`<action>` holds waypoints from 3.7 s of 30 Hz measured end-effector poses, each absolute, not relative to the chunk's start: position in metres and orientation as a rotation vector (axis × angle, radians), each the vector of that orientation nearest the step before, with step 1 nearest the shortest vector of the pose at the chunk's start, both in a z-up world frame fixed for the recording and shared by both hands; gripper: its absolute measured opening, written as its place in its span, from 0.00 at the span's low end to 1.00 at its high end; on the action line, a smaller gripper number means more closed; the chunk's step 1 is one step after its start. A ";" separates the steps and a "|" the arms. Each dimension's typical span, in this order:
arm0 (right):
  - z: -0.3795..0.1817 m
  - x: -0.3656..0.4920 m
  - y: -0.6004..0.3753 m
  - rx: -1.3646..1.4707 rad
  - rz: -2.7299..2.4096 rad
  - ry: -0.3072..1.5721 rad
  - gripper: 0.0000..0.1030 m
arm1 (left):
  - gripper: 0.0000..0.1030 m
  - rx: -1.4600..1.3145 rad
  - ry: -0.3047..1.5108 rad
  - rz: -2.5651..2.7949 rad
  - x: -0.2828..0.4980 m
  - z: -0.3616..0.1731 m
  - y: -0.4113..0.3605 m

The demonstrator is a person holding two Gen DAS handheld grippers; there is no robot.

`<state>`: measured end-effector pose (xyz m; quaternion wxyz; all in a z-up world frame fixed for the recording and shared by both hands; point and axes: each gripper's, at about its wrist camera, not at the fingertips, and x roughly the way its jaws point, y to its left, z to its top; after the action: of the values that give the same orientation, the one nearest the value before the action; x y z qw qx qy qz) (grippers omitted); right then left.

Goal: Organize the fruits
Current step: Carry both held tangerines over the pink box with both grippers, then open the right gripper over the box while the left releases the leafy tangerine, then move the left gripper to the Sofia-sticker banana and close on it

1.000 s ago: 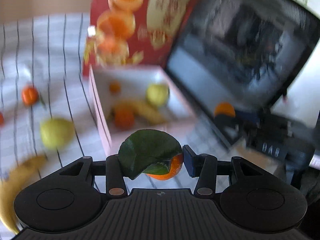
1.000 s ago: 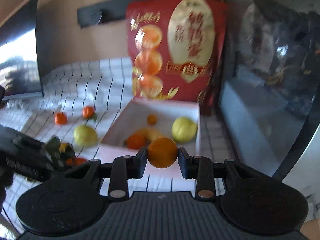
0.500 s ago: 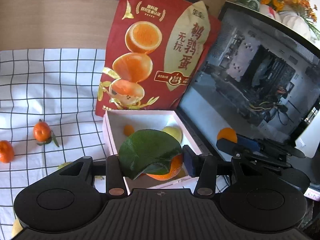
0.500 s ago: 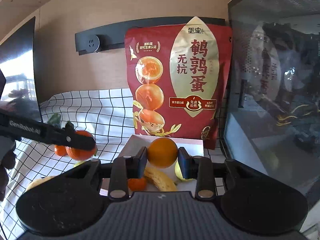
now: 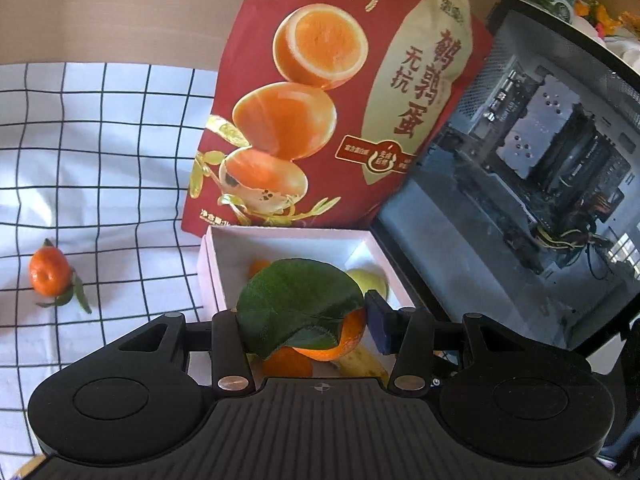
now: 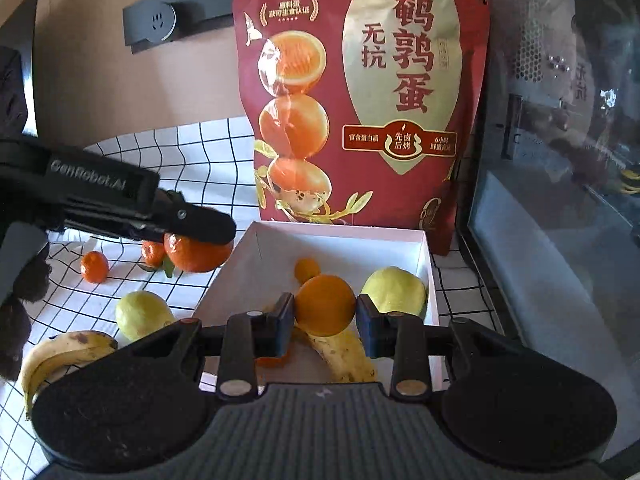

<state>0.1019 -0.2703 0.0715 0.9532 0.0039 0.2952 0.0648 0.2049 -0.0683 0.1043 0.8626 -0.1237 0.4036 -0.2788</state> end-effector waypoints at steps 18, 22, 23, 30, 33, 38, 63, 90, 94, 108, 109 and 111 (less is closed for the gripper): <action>0.051 0.123 -0.269 0.004 0.106 0.668 0.32 | 0.49 -0.265 0.981 -0.624 0.267 0.068 -0.116; 0.039 0.124 -0.255 0.006 0.171 0.709 0.32 | 0.49 -0.249 1.036 -0.608 0.292 0.057 -0.140; 0.036 0.124 -0.253 0.014 0.177 0.724 0.33 | 0.49 -0.238 1.049 -0.600 0.296 0.054 -0.145; 0.041 0.092 -0.252 0.054 0.173 0.700 0.47 | 0.49 -0.168 1.080 -0.602 0.307 0.036 -0.168; 0.045 0.079 -0.255 0.056 0.149 0.693 0.47 | 0.51 -0.047 1.082 -0.614 0.300 0.036 -0.180; 0.049 0.068 -0.263 0.090 0.130 0.682 0.47 | 0.50 -0.086 1.022 -0.636 0.282 0.057 -0.161; 0.009 0.032 -0.192 0.014 0.388 0.817 0.47 | 0.50 -0.179 1.010 -0.166 0.129 0.053 0.113; -0.008 0.018 -0.176 -0.015 0.392 0.897 0.48 | 0.58 0.015 1.070 -0.236 0.132 0.036 0.087; -0.009 0.017 -0.179 -0.013 0.379 0.897 0.48 | 0.52 -0.101 1.079 -0.170 0.127 0.035 0.099; -0.013 0.013 -0.162 -0.090 0.378 0.870 0.64 | 0.49 -0.065 1.066 -0.076 0.115 0.033 0.088; -0.013 0.013 -0.160 -0.095 0.379 0.869 0.64 | 0.50 -0.065 1.066 -0.075 0.115 0.033 0.088; -0.014 0.012 -0.159 -0.103 0.381 0.866 0.64 | 0.50 -0.064 1.066 -0.074 0.115 0.033 0.088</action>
<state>0.0124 -0.1590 -0.0136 0.8888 -0.0496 0.4169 0.1836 0.1147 0.0884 0.0330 0.8601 -0.0303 0.5080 -0.0352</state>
